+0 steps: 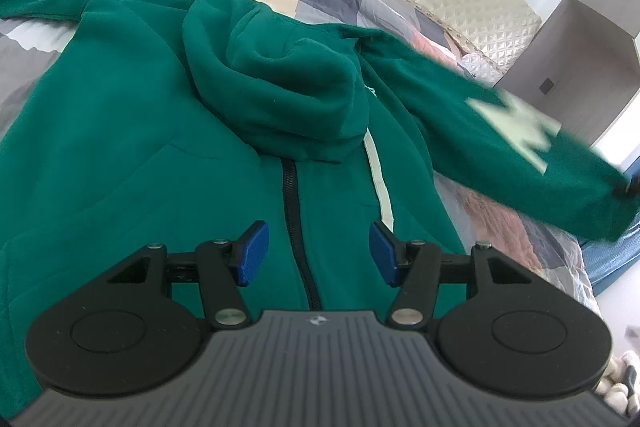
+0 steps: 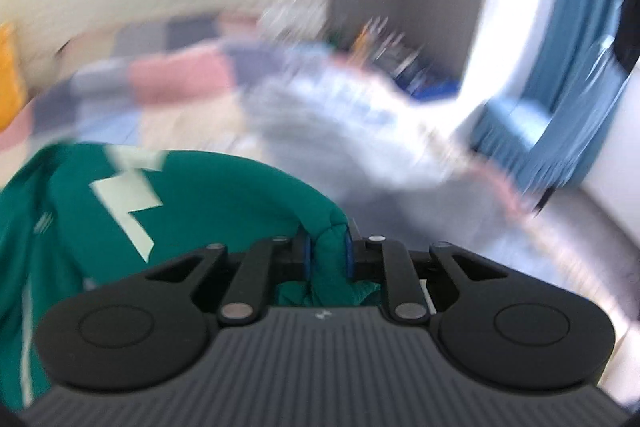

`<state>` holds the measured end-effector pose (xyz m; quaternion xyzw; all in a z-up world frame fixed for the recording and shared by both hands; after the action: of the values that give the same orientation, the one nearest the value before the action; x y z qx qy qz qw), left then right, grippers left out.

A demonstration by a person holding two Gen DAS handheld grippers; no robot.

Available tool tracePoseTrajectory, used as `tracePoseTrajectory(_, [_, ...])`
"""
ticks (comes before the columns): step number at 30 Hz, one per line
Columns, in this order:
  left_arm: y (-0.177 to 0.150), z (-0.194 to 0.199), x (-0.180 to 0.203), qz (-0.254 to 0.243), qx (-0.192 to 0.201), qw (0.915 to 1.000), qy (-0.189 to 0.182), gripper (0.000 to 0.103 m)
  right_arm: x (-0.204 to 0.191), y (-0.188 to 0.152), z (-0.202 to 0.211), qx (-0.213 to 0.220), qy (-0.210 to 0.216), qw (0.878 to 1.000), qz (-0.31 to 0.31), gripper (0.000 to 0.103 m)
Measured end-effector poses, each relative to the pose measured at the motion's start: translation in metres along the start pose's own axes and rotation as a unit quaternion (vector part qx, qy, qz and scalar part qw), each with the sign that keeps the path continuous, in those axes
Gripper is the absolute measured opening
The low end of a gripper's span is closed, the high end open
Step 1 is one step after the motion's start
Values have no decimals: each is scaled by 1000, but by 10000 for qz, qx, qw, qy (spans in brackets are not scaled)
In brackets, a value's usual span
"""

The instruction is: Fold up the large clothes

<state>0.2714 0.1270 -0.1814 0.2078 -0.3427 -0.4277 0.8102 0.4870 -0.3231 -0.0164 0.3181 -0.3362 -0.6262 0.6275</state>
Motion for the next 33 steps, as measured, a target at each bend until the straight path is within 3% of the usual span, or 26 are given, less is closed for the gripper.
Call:
tracePoseTrajectory(6, [5,-6,-3,11,89,9999,58,62,14,63,-54,381,-690,9967,203,18])
tracePoseTrajectory(11, [17,-19,-12,66,210,9995,231,62,17,76,-125,327,-1152,9925,237,18])
tracePoseTrajectory(17, [40,-46,-29,135,312,9983,480,62,22,45,-215,138,-1435,9895,-31,19])
tracePoseTrajectory(20, [47,-62,-45,94,418,9942,986,62,29,21,-241,130,-1260,9912,-375,19])
tracePoseTrajectory(25, [50,-78,-53,224,255,9943,1009,62,35,-5,-257,181,-1103,9908,-761,26])
tracePoseTrajectory(28, [52,-80,-50,115,231,9938,1078,62,31,-6,-250,205,-918,9907,-983,39])
tracePoseTrajectory(30, [49,-78,-49,113,201,9941,1061,62,23,-3,-238,220,-708,9918,-1043,68])
tracePoseTrajectory(31, [48,-76,-50,144,183,9942,1049,62,17,-1,-233,193,-599,9924,-1053,74])
tracePoseTrajectory(33, [46,-71,-51,191,138,9944,1025,62,4,-1,-212,181,-369,9930,-1107,76])
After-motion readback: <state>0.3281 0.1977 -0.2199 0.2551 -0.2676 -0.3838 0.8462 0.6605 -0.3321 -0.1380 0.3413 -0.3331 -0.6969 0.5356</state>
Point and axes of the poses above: each gripper's, at about its wrist camera, not at the fingertips, and z roughly against the way its jaws point, x to its right, y to its top, the point moved 7 cm from there along -z, roughly the way its jaws point, and after that the axes turned 8 degrees about y, right-handed, at the moved point
